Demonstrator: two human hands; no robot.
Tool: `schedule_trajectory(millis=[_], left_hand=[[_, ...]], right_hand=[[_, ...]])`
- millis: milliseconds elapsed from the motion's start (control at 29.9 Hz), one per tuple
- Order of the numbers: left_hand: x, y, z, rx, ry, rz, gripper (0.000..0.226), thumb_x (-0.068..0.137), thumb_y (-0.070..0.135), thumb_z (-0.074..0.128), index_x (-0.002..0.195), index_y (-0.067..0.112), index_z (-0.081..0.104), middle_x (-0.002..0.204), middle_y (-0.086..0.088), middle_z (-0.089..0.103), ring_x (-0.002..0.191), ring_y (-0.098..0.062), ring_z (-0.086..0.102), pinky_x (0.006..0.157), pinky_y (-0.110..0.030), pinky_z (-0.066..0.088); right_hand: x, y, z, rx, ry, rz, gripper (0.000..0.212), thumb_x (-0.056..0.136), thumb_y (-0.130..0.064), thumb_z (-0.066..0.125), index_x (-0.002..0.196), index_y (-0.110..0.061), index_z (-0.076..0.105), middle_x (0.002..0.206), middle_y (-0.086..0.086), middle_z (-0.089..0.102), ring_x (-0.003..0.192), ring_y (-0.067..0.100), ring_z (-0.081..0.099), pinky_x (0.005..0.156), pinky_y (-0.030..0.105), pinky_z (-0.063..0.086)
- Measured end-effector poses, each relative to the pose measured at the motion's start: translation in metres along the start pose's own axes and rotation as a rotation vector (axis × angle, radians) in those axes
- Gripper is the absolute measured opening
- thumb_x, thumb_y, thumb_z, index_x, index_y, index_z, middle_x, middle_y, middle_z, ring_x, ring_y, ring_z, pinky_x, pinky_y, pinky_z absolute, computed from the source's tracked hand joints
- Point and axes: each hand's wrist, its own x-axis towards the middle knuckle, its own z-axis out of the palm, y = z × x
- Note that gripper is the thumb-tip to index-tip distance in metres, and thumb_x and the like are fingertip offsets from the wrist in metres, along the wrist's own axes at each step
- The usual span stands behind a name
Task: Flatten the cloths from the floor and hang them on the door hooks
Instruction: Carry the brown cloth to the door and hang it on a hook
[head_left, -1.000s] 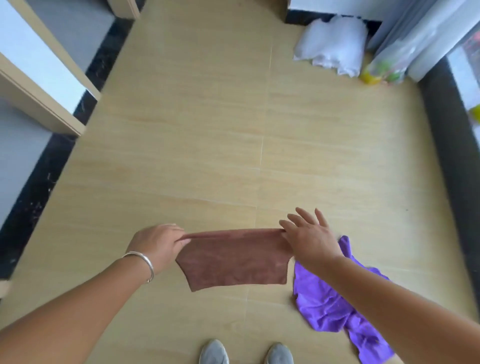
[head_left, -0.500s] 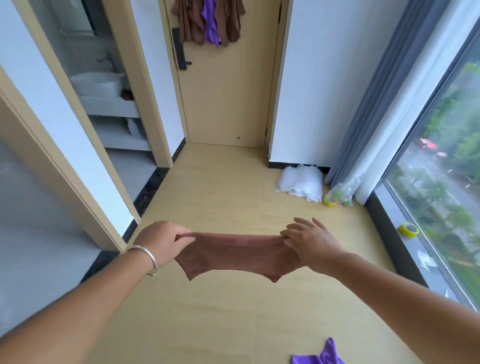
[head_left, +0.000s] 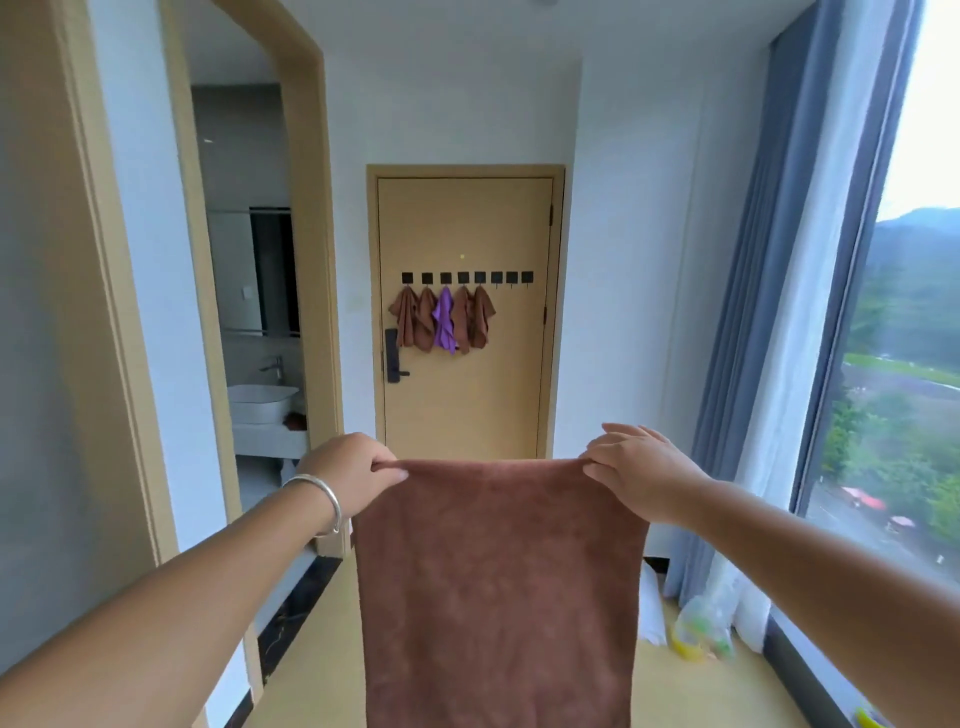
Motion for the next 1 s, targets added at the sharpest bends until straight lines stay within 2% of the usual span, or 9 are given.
schedule_trajectory(millis=[67, 234, 368, 536, 669, 870, 1004], left_hand=[[0.01, 0.004, -0.018, 0.033, 0.051, 0.028, 0.039, 0.087, 0.051, 0.055, 0.068, 0.018, 0.063, 0.059, 0.002, 0.061, 0.058, -0.015, 0.058, 0.051, -0.027, 0.036], [0.037, 0.014, -0.043, 0.128, 0.175, 0.068, 0.046, 0.089, 0.049, 0.053, 0.05, 0.024, 0.05, 0.049, 0.009, 0.052, 0.053, -0.009, 0.053, 0.049, -0.023, 0.035], [0.064, 0.023, -0.049, 0.241, 0.205, 0.082, 0.042, 0.091, 0.051, 0.048, 0.058, 0.026, 0.055, 0.058, 0.01, 0.057, 0.059, -0.009, 0.055, 0.049, -0.023, 0.034], [0.113, 0.029, -0.036, 0.277, 0.271, 0.088, 0.044, 0.09, 0.05, 0.05, 0.055, 0.024, 0.051, 0.058, 0.011, 0.054, 0.057, -0.006, 0.049, 0.047, -0.023, 0.027], [0.165, 0.033, -0.016, 0.3, 0.233, 0.111, 0.042, 0.091, 0.052, 0.048, 0.057, 0.027, 0.054, 0.06, 0.012, 0.057, 0.06, -0.007, 0.053, 0.049, -0.022, 0.033], [0.242, 0.043, 0.019, 0.372, 0.226, 0.105, 0.043, 0.091, 0.055, 0.046, 0.058, 0.029, 0.052, 0.059, 0.014, 0.056, 0.058, -0.004, 0.052, 0.047, -0.021, 0.028], [0.289, 0.044, 0.039, 0.361, 0.223, 0.086, 0.044, 0.091, 0.054, 0.046, 0.057, 0.027, 0.052, 0.059, 0.012, 0.056, 0.058, -0.007, 0.053, 0.047, -0.022, 0.03]], right_hand=[[0.007, -0.001, -0.016, -0.011, 0.047, 0.016, 0.037, 0.102, -0.044, 0.03, 0.118, -0.033, 0.061, 0.134, -0.016, 0.054, 0.142, 0.012, 0.024, 0.118, 0.038, 0.016], [0.022, 0.002, -0.038, -0.03, 0.129, 0.055, 0.039, 0.102, -0.044, 0.029, 0.122, -0.034, 0.061, 0.134, -0.015, 0.055, 0.141, 0.012, 0.027, 0.117, 0.037, 0.016], [0.043, 0.014, -0.042, -0.037, 0.167, 0.089, 0.039, 0.102, -0.044, 0.029, 0.119, -0.034, 0.063, 0.132, -0.015, 0.056, 0.139, 0.012, 0.03, 0.116, 0.036, 0.018], [0.086, 0.042, -0.034, -0.056, 0.197, 0.103, 0.04, 0.102, -0.043, 0.028, 0.113, -0.033, 0.065, 0.126, -0.014, 0.06, 0.135, 0.012, 0.036, 0.113, 0.035, 0.022], [0.128, 0.073, -0.021, -0.059, 0.202, 0.114, 0.042, 0.102, -0.044, 0.028, 0.115, -0.031, 0.065, 0.127, -0.012, 0.06, 0.134, 0.014, 0.037, 0.113, 0.036, 0.024], [0.195, 0.125, 0.002, -0.021, 0.197, 0.094, 0.043, 0.103, -0.043, 0.027, 0.12, -0.031, 0.064, 0.131, -0.01, 0.058, 0.135, 0.015, 0.036, 0.114, 0.038, 0.024], [0.24, 0.153, 0.016, -0.018, 0.186, 0.076, 0.043, 0.103, -0.043, 0.026, 0.118, -0.032, 0.064, 0.128, -0.009, 0.059, 0.134, 0.016, 0.037, 0.113, 0.038, 0.025]])
